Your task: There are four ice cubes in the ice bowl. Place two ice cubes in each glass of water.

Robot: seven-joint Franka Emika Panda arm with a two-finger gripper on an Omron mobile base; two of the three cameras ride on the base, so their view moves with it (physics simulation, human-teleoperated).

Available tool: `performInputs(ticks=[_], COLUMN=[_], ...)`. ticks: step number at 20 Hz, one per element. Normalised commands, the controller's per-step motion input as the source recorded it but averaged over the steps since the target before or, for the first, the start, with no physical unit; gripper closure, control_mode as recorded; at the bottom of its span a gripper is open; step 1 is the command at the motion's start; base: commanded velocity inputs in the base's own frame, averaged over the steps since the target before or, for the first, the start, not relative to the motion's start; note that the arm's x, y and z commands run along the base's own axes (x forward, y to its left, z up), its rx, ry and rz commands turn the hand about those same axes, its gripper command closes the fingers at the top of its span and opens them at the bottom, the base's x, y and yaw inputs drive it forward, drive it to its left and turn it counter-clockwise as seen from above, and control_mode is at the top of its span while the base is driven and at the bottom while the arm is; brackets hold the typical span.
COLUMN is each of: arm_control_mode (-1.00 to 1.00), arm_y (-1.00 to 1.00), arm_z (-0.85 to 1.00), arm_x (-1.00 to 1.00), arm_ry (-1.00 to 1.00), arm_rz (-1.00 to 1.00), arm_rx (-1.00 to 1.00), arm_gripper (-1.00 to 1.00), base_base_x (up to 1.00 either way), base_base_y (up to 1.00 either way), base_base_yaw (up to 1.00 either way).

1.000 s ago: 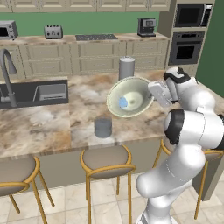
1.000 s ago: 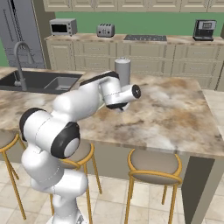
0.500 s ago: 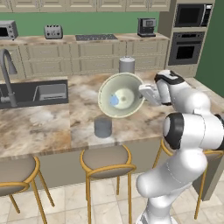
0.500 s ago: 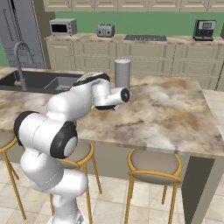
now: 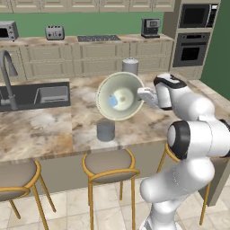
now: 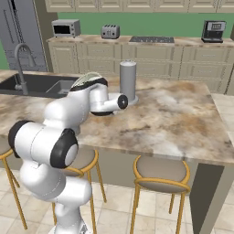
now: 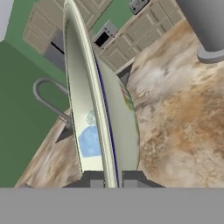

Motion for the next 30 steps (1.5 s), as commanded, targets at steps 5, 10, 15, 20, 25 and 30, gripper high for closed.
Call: performInputs(ticks=[5,10,15,20,25,30], arm_control_mode=[-1.00,-1.00,-1.00,-1.00,-1.00,-1.00], arm_y=[0.13,0.07,0.01,0.00,0.00,0.09], arm_z=[0.05,-0.02,-0.08,0.00,0.00,0.01], arm_x=[0.12,0.26,0.09,-0.01,0.00,0.04], arm_ry=[-0.12,-0.04,-0.01,-0.05,-0.15,-0.18], arm_rz=[0.00,0.00,0.05,0.13,0.13,0.03], arm_rx=[0.00,-0.01,-0.02,-0.03,-0.03,0.00], arm_gripper=[1.00,1.00,1.00,1.00,1.00,1.00], base_base_x=[0.00,0.00,0.00,0.00,0.00,0.00], base_base_y=[0.00,0.00,0.00,0.00,0.00,0.00], base_base_yaw=[0.00,0.00,0.00,0.00,0.00,0.00])
